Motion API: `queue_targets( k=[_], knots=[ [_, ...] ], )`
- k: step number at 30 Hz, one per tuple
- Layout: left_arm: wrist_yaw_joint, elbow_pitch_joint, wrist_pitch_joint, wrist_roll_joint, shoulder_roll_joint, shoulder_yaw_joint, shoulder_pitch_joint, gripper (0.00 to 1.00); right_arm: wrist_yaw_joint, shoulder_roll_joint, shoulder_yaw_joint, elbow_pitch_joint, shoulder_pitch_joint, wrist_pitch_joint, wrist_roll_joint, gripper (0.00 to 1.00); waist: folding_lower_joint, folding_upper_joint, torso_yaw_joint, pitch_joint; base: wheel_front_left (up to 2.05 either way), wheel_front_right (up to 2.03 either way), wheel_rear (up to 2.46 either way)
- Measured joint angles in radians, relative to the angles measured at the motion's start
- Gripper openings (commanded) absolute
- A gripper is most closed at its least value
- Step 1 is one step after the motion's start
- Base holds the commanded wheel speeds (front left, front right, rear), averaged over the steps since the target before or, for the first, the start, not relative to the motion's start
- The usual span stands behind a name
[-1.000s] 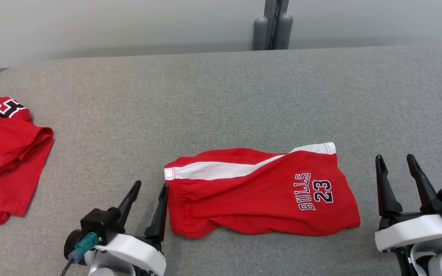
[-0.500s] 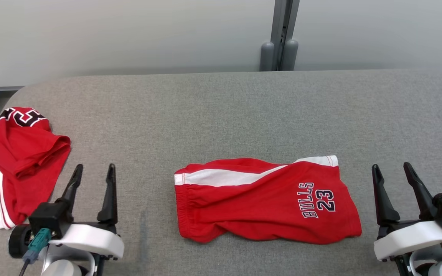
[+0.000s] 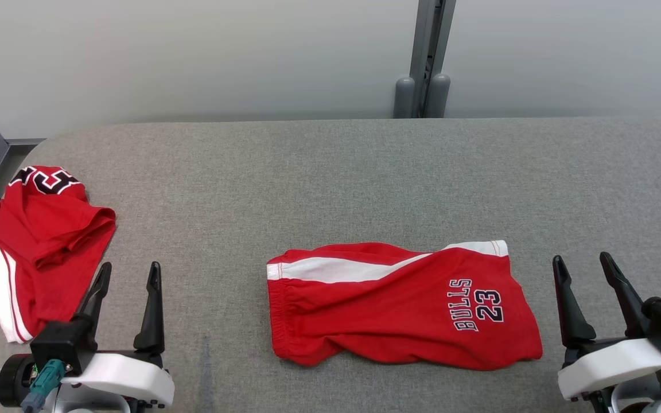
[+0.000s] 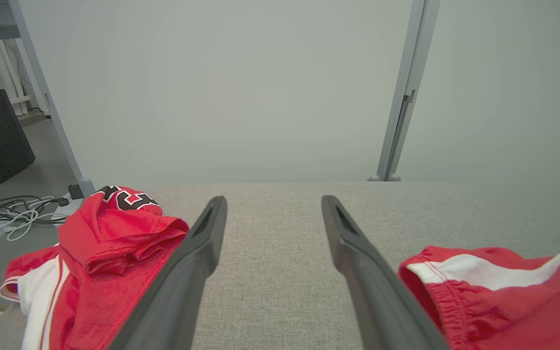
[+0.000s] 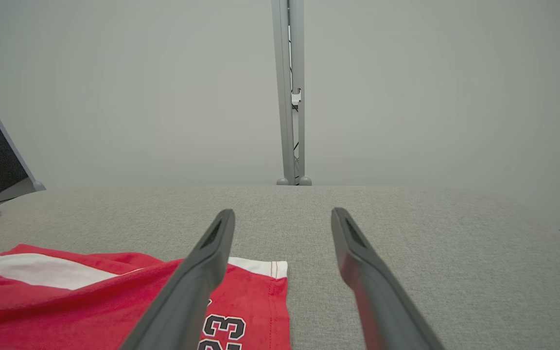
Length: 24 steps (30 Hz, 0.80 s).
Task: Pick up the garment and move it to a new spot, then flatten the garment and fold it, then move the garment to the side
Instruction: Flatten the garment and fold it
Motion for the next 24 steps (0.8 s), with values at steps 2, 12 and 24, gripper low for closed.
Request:
queue_targets(
  k=[2, 12, 24],
  knots=[
    [0.002, -0.003, 0.004, -0.001, 0.000, -0.003, 0.007, 1.00, 0.000, 0.000, 0.002, -0.001, 0.000, 0.000, 0.001, 1.00, 0.0000, 0.0000, 0.000, 0.000, 0.00, 0.00, 0.00],
    [-0.021, -0.019, 0.061, -0.002, 0.002, -0.041, -0.029, 1.00, 0.000, 0.000, 0.001, -0.006, -0.001, 0.000, 0.005, 1.00, 0.0000, 0.0000, 0.004, 0.012, 0.00, 0.00, 0.00],
    [-0.139, 0.040, 0.324, -0.058, -0.050, -0.182, -0.221, 1.00, 0.000, 0.000, 0.031, 0.006, -0.032, -0.011, 0.014, 1.00, 0.0000, 0.0000, -0.024, 0.066, 0.00, 0.00, 0.00]
  ],
)
